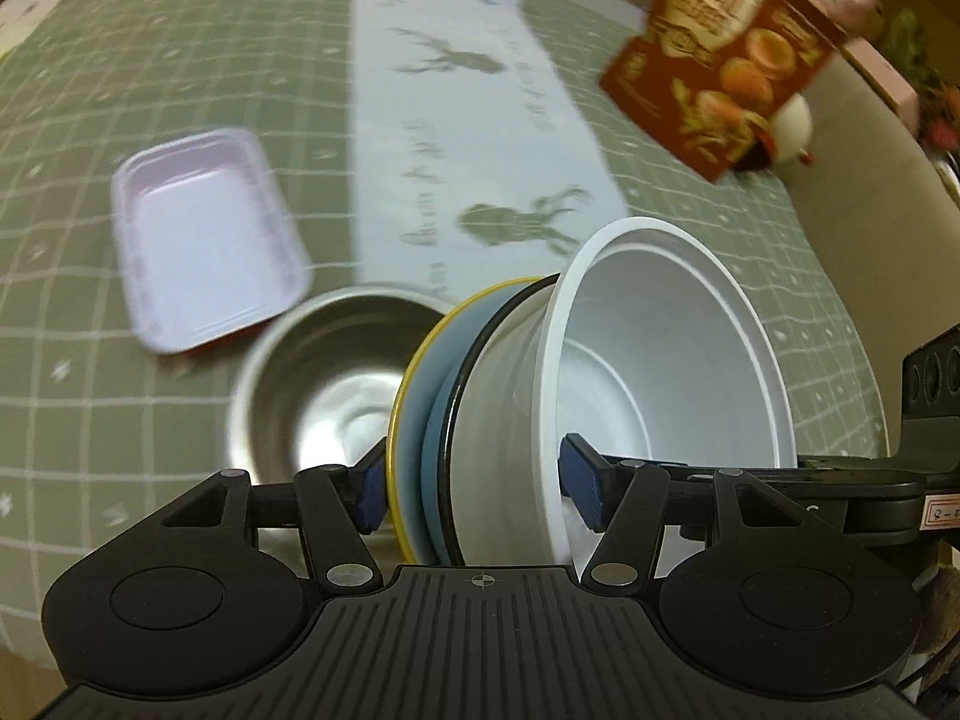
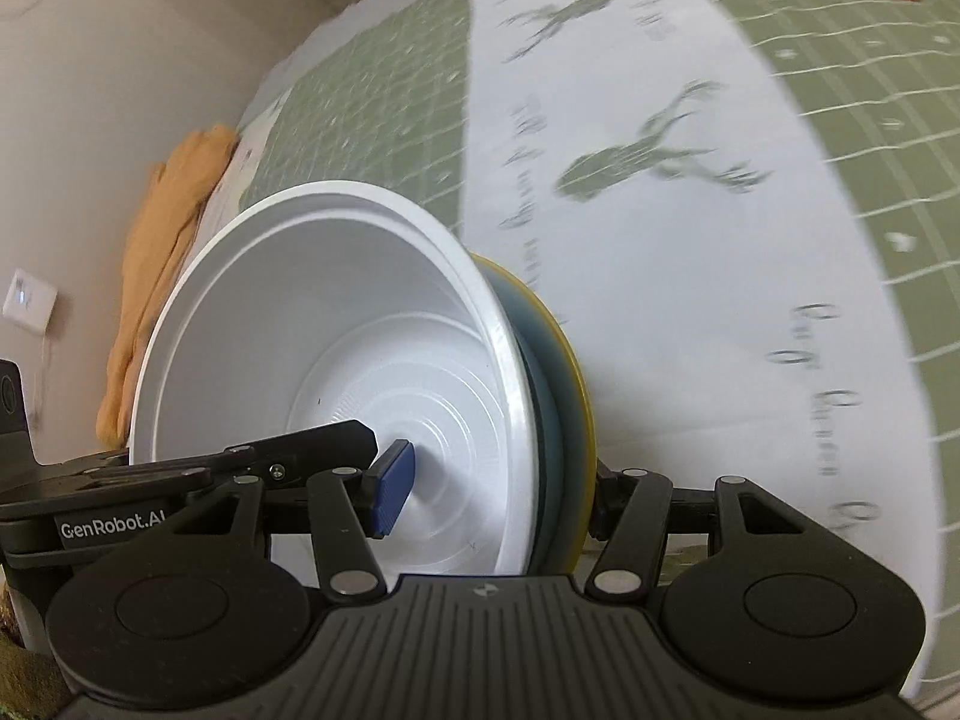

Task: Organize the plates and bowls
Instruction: 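Lower the bowl stack into the steel bowl and open both grippers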

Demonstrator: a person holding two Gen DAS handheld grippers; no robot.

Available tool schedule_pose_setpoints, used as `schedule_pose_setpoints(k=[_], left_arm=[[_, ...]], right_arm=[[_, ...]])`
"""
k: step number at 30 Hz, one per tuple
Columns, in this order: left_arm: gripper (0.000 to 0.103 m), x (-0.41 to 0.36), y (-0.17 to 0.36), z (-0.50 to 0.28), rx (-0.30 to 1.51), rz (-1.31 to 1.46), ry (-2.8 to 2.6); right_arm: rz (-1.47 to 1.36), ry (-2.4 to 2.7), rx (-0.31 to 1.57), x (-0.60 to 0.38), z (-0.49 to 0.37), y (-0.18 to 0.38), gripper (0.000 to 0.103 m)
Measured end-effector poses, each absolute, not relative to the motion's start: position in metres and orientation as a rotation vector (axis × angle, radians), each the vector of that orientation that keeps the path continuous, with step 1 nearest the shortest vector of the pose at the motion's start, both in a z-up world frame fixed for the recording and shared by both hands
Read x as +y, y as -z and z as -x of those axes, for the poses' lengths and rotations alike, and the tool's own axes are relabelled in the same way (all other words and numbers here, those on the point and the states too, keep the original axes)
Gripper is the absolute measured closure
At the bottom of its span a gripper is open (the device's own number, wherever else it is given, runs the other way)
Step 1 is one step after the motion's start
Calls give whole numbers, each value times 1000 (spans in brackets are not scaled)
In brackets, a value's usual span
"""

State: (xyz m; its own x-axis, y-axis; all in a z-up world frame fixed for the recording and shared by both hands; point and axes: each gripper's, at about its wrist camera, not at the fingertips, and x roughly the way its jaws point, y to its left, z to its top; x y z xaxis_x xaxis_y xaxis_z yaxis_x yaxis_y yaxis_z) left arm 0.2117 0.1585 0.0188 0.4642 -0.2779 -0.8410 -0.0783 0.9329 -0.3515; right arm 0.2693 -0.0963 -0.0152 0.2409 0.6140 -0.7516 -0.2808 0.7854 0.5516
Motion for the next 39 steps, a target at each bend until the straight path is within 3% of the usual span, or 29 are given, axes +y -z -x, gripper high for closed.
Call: schedule_pose_setpoints(k=[9, 20, 27, 36, 37, 39], left_arm=[[41, 211, 15, -207, 1153, 426, 84], [42, 211, 23, -220, 1141, 371, 99], [44, 201, 24, -224, 1034, 308, 17], [46, 216, 26, -207, 895, 423, 55], [57, 218, 25, -207, 889, 432, 65], [68, 222, 21, -203, 870, 459, 91]], right_arm=[[-261, -679, 1291, -26, -272, 46, 46], [-289, -673, 1339, -21, -285, 67, 41], [-316, -638, 1298, -23, -307, 67, 41], [-228, -617, 1273, -23, -303, 60, 41], [-224, -614, 1270, -23, -302, 60, 41], [-222, -618, 1261, -25, -302, 57, 41]])
